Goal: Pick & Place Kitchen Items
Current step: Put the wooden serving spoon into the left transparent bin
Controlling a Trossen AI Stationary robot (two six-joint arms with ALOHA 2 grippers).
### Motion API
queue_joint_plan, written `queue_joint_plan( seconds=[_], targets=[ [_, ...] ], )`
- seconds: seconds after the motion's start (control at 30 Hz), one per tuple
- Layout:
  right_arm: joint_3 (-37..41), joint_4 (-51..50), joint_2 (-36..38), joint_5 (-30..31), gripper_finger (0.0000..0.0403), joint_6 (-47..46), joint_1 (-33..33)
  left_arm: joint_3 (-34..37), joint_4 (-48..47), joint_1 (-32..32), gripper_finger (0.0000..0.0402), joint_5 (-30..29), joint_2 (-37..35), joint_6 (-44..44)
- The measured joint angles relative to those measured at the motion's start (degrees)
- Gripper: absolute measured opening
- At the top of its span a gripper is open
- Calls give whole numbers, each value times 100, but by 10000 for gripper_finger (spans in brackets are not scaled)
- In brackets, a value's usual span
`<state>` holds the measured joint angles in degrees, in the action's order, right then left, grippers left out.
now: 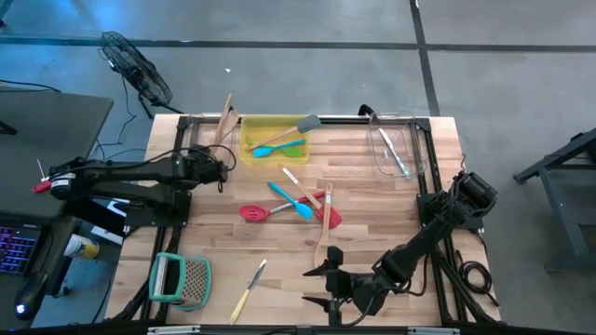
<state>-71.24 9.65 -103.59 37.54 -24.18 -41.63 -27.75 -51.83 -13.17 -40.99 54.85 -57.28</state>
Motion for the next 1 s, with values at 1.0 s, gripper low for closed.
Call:
queue_joint_plan(
  seconds=[1.0],
  targets=[
    [0, -3, 0, -1, 257, 1, 0, -119, 118, 4, 50, 467, 15, 340]
  ],
)
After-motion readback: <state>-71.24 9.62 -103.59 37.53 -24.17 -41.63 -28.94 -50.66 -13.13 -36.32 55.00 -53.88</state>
